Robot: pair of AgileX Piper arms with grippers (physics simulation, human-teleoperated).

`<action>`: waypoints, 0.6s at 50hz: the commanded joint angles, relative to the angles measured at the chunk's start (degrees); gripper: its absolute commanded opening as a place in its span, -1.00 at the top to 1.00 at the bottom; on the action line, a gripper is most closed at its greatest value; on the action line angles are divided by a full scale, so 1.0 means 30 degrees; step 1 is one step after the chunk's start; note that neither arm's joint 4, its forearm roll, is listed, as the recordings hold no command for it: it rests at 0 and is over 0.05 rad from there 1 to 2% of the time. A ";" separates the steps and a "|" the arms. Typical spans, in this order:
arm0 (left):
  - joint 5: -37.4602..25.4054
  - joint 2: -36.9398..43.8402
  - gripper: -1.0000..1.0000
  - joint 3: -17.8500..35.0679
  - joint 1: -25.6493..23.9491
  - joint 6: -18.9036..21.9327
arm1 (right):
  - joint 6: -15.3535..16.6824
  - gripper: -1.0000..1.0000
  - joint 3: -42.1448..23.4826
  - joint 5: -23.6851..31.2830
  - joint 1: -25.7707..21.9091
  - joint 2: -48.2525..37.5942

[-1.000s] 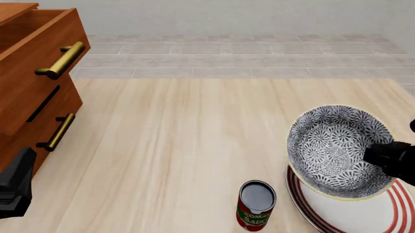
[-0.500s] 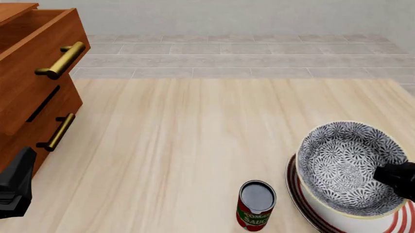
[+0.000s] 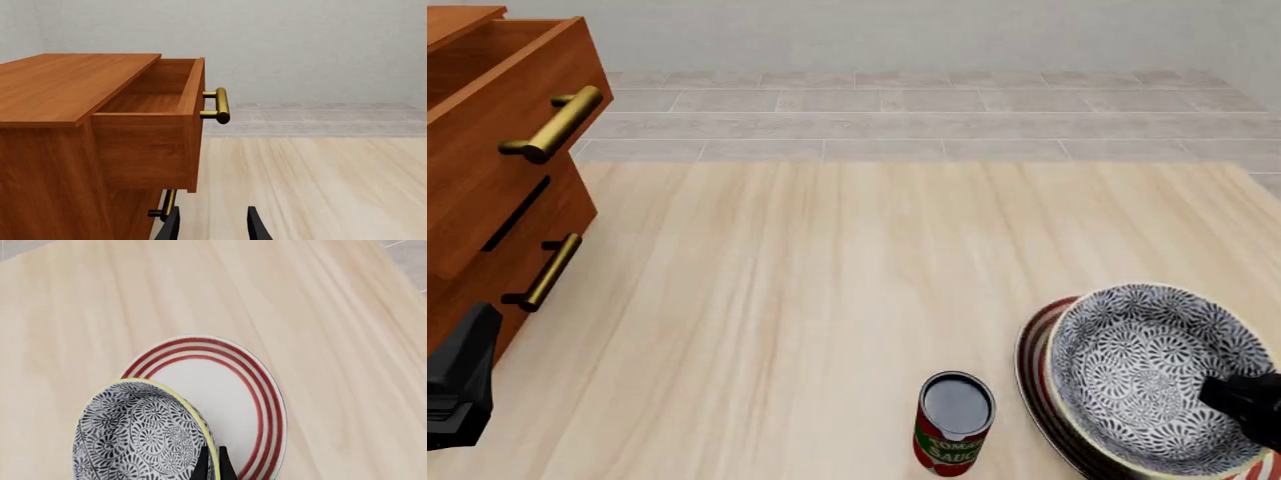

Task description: Put the bowl on the plate.

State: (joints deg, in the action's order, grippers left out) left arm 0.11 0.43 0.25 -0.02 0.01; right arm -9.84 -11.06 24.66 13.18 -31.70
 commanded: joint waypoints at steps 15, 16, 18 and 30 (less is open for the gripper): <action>0.0000 0.0001 -1.00 0.0000 -0.0003 -0.0001 | -0.0201 1.00 0.1435 -0.0881 0.1013 0.0107; 0.0000 0.0006 -1.00 0.0000 -0.0003 0.0000 | -0.0213 1.00 0.1486 -0.0869 0.1004 0.0165; 0.0000 0.0001 -1.00 0.0000 -0.0004 -0.0004 | -0.0230 1.00 0.1543 -0.1016 0.1003 0.0042; 0.0000 0.0002 -1.00 0.0000 0.0000 -0.0002 | 0.0000 1.00 0.1242 -0.1856 0.1496 -0.0982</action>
State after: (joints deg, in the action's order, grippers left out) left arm 0.11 0.44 0.25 -0.01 0.00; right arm -9.99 -6.95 20.64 16.62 -33.18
